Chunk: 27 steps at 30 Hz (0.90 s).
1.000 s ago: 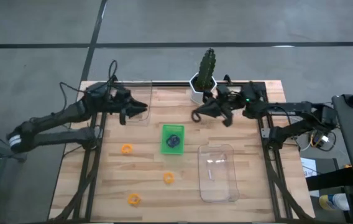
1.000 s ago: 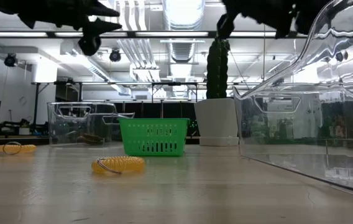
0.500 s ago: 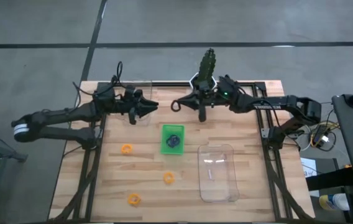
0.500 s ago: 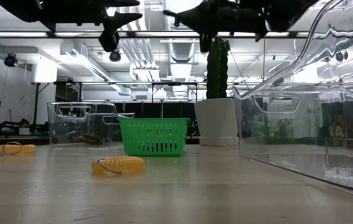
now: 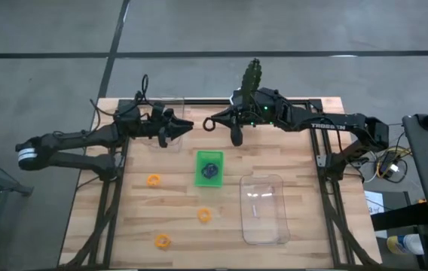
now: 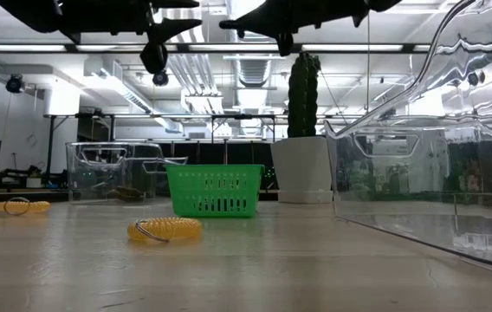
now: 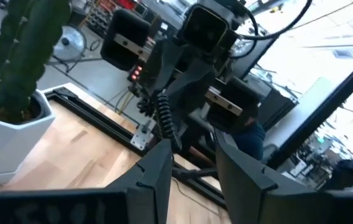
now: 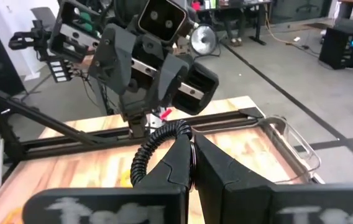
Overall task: Sort spring keychains
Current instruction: Put the black spring keychain into the top transparent bin
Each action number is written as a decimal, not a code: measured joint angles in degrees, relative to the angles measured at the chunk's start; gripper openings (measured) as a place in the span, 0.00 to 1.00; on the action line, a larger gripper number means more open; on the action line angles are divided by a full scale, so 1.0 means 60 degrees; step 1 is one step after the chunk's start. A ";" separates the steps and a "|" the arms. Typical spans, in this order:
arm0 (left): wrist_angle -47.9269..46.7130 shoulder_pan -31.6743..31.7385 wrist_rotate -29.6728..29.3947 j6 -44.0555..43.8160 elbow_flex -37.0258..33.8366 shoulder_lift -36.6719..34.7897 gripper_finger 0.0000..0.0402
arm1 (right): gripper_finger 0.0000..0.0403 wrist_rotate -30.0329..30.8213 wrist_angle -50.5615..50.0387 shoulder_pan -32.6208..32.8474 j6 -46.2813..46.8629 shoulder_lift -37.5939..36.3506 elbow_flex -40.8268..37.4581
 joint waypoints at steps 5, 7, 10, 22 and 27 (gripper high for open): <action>0.0233 -0.0128 -0.0494 -0.0029 0.0000 0.0252 0.30 | 0.02 0.0007 -0.0042 0.0063 0.0127 0.0000 0.0065; 0.0238 -0.0165 -0.0690 -0.0034 0.0000 0.0360 0.30 | 0.02 0.0098 -0.0100 0.0117 0.0164 0.0000 0.0064; 0.0341 -0.0192 -0.0883 -0.0041 0.0000 0.0528 0.30 | 0.02 0.0194 -0.0109 0.0156 0.0271 0.0000 0.0058; 0.1456 -0.0273 -0.0920 -0.0204 0.0252 0.1421 0.30 | 0.02 0.0447 -0.0084 0.0175 0.0304 0.0000 0.0046; 0.1464 -0.0279 -0.0917 -0.0123 0.0793 0.1951 0.30 | 0.02 0.0642 -0.0127 0.0175 0.0362 0.0000 0.0046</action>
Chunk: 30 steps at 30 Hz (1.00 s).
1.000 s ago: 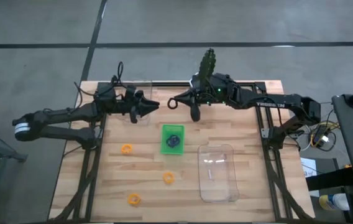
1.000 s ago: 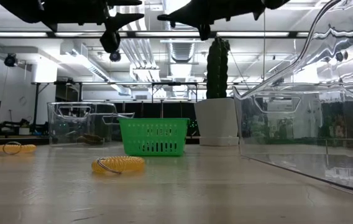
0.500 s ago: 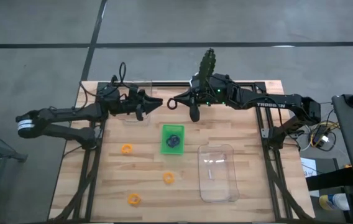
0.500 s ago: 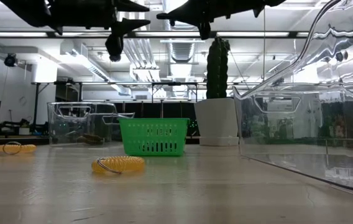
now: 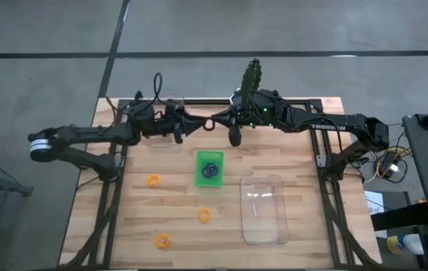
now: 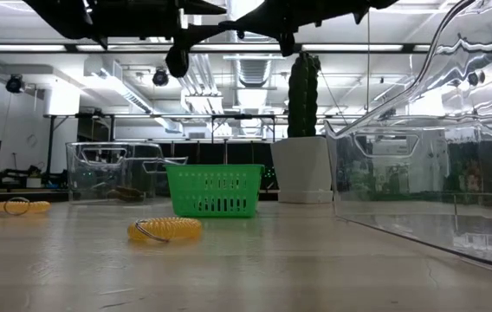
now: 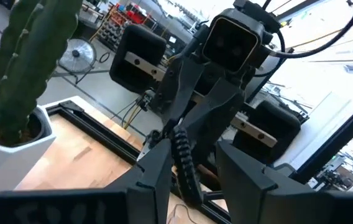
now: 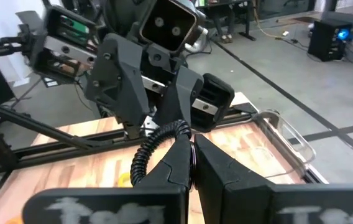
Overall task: Sort spring keychains
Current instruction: Put the black spring keychain into the top transparent bin
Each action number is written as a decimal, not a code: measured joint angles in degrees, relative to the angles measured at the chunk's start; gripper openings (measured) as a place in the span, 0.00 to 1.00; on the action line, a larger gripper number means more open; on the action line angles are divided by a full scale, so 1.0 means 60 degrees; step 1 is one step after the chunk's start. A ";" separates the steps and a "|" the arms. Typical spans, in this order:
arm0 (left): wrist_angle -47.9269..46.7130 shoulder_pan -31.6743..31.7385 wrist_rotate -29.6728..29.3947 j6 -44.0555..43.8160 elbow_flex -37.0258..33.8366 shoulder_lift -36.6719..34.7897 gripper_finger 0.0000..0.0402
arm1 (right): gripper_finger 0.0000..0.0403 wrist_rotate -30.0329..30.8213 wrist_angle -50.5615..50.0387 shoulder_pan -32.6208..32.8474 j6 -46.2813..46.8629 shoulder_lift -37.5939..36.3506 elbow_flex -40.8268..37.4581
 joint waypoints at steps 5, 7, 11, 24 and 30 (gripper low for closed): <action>-0.0066 0.0004 0.0053 0.0079 0.0449 0.0475 0.30 | 0.02 0.0039 -0.0169 0.0000 0.0011 0.0000 0.0000; -0.0072 -0.0004 0.0144 0.0087 0.0551 0.0632 0.30 | 0.02 0.0036 -0.0168 0.0000 0.0011 0.0000 0.0000; -0.0108 -0.0020 0.0215 0.0019 0.0568 0.0744 0.30 | 0.02 0.0034 -0.0217 -0.0004 0.0005 0.0000 0.0000; -0.0873 -0.0157 0.0444 -0.0035 0.0575 0.0691 0.18 | 0.02 0.0360 -0.0420 -0.0007 -0.0091 -0.0004 0.0000; -0.0869 -0.0153 0.0435 -0.0026 0.0573 0.0691 0.05 | 0.02 0.0355 -0.0431 -0.0004 -0.0086 -0.0004 0.0004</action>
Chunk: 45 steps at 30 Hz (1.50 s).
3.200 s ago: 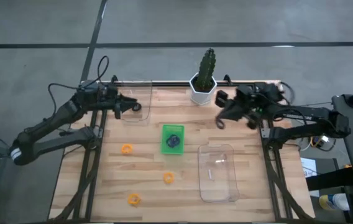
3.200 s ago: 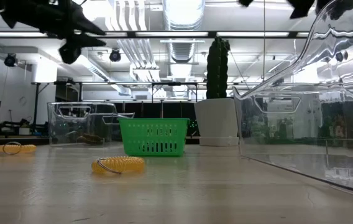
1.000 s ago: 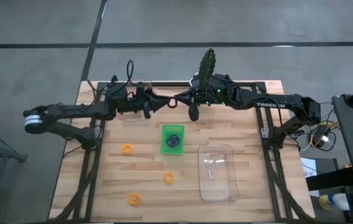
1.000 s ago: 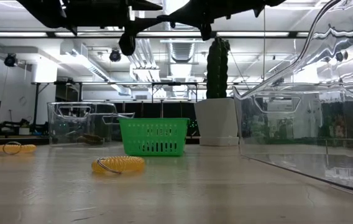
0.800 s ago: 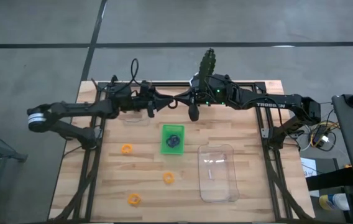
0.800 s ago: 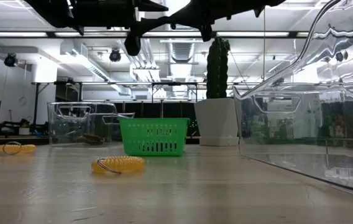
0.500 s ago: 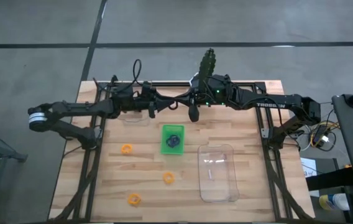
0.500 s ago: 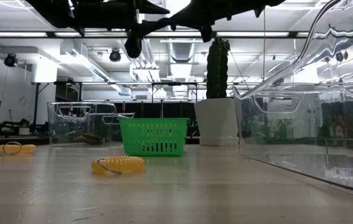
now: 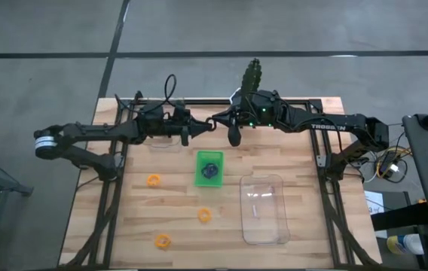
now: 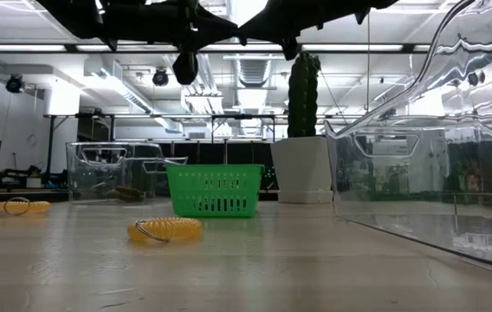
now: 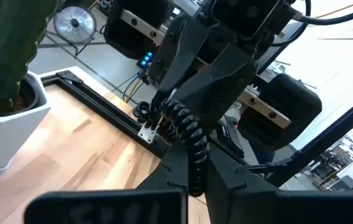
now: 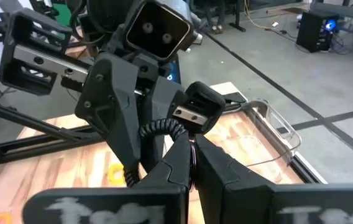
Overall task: Sort spring keychains
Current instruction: Put the black spring keychain into the top transparent bin
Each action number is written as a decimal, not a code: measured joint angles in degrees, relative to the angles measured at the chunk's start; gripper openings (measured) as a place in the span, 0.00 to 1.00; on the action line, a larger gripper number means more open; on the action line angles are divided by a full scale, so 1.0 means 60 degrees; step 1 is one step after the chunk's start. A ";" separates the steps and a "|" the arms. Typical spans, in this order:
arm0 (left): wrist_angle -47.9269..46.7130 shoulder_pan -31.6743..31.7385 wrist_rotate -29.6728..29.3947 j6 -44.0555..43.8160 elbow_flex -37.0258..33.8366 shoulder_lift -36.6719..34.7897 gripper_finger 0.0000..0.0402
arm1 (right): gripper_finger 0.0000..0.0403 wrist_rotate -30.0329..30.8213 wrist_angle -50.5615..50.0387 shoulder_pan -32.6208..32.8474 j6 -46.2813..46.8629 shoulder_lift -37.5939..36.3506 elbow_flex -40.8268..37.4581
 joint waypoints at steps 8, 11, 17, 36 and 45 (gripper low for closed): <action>-0.0021 0.0000 -0.0007 0.0044 0.0000 0.0000 0.04 | 0.04 -0.0104 -0.0007 0.0000 0.0024 0.0000 0.0000; -0.0239 0.0000 -0.0016 0.0119 0.0000 0.0000 0.04 | 0.08 -0.0336 -0.0007 -0.0004 0.0007 0.0000 0.0000; -0.0571 0.0034 -0.0115 0.0300 0.0000 -0.0007 0.04 | 0.23 -0.0601 -0.0406 0.0000 0.0183 0.0000 0.0000; -0.6967 0.1136 -0.2903 0.1555 -0.0009 -0.2050 0.04 | 0.33 -0.1860 -0.2124 0.0000 -0.0782 -0.2507 -0.1426; -0.8641 0.2205 -0.3095 0.1977 -0.0051 -0.2561 0.04 | 0.30 -0.1853 -0.0278 0.0000 0.0000 -0.5278 -0.3934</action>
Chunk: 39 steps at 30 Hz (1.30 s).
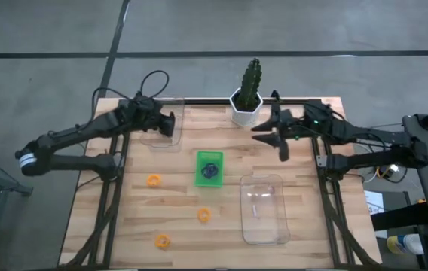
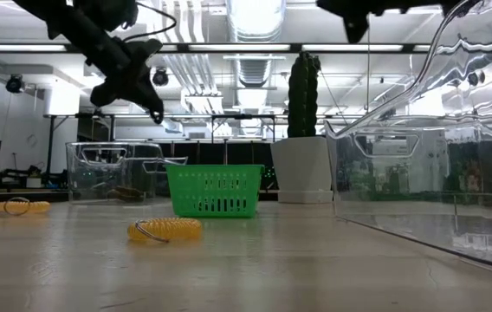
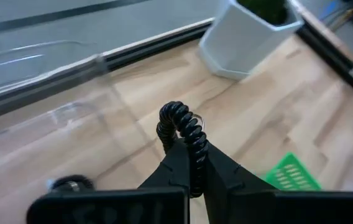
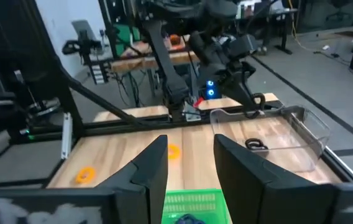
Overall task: Sort spring keychains
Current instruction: Put the black spring keychain into the top transparent bin
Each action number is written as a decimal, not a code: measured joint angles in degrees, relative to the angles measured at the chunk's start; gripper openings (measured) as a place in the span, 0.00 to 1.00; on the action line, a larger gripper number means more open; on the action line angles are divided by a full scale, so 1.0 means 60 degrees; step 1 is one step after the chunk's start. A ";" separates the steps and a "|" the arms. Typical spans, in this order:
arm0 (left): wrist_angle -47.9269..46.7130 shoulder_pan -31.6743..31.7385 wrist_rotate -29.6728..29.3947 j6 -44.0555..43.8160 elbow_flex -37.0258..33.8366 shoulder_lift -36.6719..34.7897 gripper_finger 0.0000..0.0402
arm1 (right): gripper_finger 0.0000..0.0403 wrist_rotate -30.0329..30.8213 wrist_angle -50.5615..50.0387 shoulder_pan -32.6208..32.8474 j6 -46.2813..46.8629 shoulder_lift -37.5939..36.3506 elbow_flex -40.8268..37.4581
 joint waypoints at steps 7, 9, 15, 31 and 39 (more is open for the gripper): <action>-0.0100 0.0865 -0.0007 0.0300 -0.0004 0.0070 0.03 | 0.33 0.0004 0.0306 0.0000 0.0507 -0.1633 -0.1125; -0.0229 0.1077 -0.0007 0.0314 -0.0019 0.0127 0.03 | 0.33 0.0004 0.0517 0.0000 0.0538 -0.2034 -0.1420; -0.0715 0.1463 -0.0010 0.0575 -0.0055 0.0153 0.03 | 0.33 0.0004 0.0681 0.0000 0.0871 -0.3116 -0.2066; -0.0837 0.2369 -0.0099 0.0909 -0.0058 0.0157 0.03 | 0.32 0.0017 0.0726 0.0000 0.1780 -0.4796 -0.3151; -0.0776 0.2574 0.0232 0.0704 -0.0058 0.0911 0.03 | 0.32 0.0018 0.0773 0.0000 0.1780 -0.4789 -0.3151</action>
